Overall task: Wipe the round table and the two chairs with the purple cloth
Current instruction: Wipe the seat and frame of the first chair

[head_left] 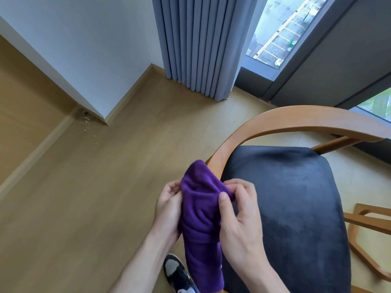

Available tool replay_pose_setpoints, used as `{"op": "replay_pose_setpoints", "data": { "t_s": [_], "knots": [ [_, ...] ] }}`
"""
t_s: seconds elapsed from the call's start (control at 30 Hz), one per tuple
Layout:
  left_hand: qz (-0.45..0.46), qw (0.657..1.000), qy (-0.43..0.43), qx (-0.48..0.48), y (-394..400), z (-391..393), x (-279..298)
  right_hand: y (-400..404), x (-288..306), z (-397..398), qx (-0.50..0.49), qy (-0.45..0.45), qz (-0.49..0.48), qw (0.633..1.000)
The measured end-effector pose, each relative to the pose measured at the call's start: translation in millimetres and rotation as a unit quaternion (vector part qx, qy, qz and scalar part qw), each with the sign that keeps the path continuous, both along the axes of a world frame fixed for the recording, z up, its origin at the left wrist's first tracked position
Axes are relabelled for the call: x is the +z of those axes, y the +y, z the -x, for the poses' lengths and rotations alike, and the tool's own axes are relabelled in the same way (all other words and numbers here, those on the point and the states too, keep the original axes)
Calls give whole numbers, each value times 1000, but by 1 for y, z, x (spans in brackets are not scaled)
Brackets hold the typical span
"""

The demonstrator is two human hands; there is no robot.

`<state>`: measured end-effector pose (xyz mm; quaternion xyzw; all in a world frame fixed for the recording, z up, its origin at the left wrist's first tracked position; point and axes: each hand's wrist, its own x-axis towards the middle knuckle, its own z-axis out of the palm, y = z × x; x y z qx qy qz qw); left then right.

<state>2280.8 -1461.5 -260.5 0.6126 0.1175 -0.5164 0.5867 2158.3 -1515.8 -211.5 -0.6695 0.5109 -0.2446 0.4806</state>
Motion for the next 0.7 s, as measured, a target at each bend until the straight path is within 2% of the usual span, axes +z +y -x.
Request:
{"op": "replay_pose_setpoints", "data": {
  "t_s": [0.07,0.13,0.17,0.2,0.33,0.43,0.6,0.63,0.7],
  "knots": [
    [9,999,12,-38,-23,-3,-8,-13,-2,-13,-18,-15,-9,1000],
    [12,989,31,-143,-38,-4,-14,-23,-10,-26,-20,-8,-32,999],
    [20,986,33,-164,-44,-4,-20,-25,-14,-32,-17,-1,-44,999],
    [32,986,69,-149,-50,-4,-24,-26,-18,-37,-14,10,-47,999],
    [25,982,0,-186,-58,-12,-24,-26,-28,-47,-26,34,-47,998],
    [122,967,51,-218,-47,-6,-17,-32,-30,-50,-58,28,-61,996],
    [181,974,66,-121,-33,15,8,-44,-30,-55,-66,40,-62,995],
    [175,978,47,-102,-30,17,15,-45,-29,-54,-58,42,-67,995],
    [138,984,-59,-92,-23,19,22,-49,-23,-52,-39,30,-59,997]
  ]
}}
